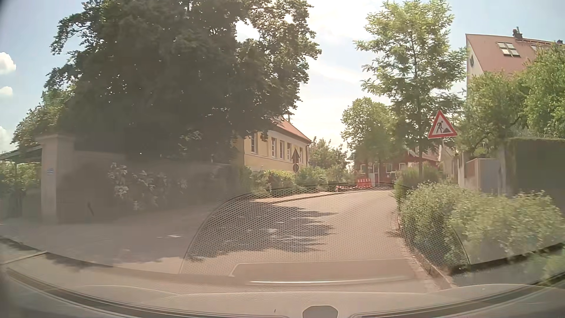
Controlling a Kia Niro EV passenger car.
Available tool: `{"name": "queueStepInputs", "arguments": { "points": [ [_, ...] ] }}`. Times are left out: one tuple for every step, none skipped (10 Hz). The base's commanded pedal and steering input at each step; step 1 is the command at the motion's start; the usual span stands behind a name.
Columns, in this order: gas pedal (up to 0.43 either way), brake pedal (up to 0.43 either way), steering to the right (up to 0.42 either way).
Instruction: Follow the waypoints while adhering to traffic rules and regulations
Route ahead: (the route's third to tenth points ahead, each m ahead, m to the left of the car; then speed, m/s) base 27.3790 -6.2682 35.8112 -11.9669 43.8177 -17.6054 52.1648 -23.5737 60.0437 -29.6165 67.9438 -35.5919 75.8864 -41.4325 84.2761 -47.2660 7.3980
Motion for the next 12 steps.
{"name": "queueStepInputs", "arguments": {
  "points": [
    [0.157, 0.000, 0.066],
    [0.157, 0.000, 0.071],
    [0.157, 0.000, 0.076],
    [0.157, 0.000, 0.078],
    [0.157, 0.000, 0.079],
    [0.157, 0.000, 0.081],
    [0.157, 0.000, 0.081],
    [0.157, 0.000, 0.085],
    [0.157, 0.000, 0.089],
    [0.157, 0.000, 0.091],
    [0.157, 0.000, 0.091],
    [0.157, 0.000, 0.091]
  ]
}}
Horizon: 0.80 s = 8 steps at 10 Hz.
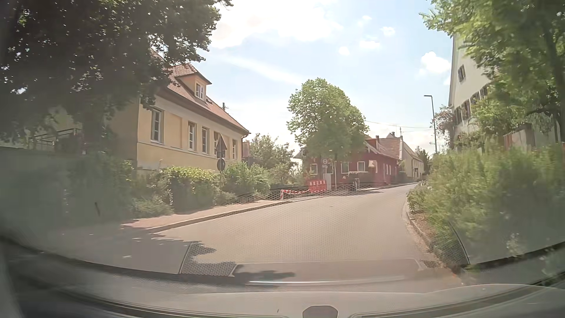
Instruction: Follow the waypoints while adhering to traffic rules and regulations
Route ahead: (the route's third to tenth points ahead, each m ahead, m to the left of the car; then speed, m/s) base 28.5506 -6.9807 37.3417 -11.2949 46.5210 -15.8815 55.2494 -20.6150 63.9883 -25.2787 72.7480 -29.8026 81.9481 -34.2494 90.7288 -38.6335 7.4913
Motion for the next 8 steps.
{"name": "queueStepInputs", "arguments": {
  "points": [
    [0.157, 0.000, 0.093],
    [0.157, 0.000, 0.094],
    [0.157, 0.000, 0.094],
    [0.157, 0.000, 0.094],
    [0.157, 0.000, 0.094],
    [0.157, 0.000, 0.094],
    [0.157, 0.000, 0.094],
    [0.157, 0.000, 0.094]
  ]
}}
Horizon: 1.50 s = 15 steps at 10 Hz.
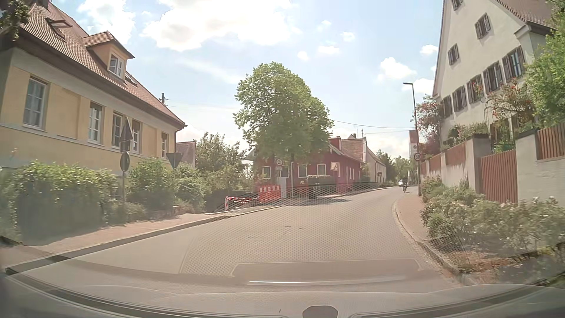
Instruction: Follow the waypoints while adhering to traffic rules and regulations
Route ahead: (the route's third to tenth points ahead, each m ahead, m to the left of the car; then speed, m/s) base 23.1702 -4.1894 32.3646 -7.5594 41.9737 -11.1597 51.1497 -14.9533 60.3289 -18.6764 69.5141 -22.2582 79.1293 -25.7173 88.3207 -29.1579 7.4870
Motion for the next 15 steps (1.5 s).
{"name": "queueStepInputs", "arguments": {
  "points": [
    [0.169, 0.000, 0.094],
    [0.169, 0.000, 0.093],
    [0.169, 0.000, 0.092],
    [0.169, 0.000, 0.091],
    [0.177, 0.000, 0.088],
    [0.177, 0.000, 0.085],
    [0.177, 0.000, 0.082],
    [0.177, 0.000, 0.080],
    [0.209, 0.000, 0.078],
    [0.209, 0.000, 0.076],
    [0.209, 0.000, 0.073],
    [0.209, 0.000, 0.070],
    [0.209, 0.000, 0.064],
    [0.209, 0.000, 0.062],
    [0.209, 0.000, 0.062]
  ]
}}
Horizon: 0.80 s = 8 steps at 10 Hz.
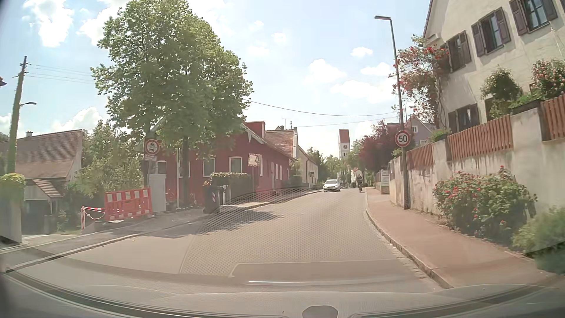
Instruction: Follow the waypoints while adhering to traffic rules and regulations
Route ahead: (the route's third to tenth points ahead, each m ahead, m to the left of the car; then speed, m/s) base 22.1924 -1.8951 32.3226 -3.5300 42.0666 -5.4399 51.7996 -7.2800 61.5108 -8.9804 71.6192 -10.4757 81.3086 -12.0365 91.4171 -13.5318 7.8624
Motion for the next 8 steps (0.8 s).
{"name": "queueStepInputs", "arguments": {
  "points": [
    [0.197, 0.000, 0.062],
    [0.197, 0.000, 0.062],
    [0.197, 0.000, 0.060],
    [0.197, 0.000, 0.054],
    [0.197, 0.000, 0.048],
    [0.197, 0.000, 0.045],
    [0.189, 0.000, 0.045],
    [0.157, 0.000, 0.043]
  ]
}}
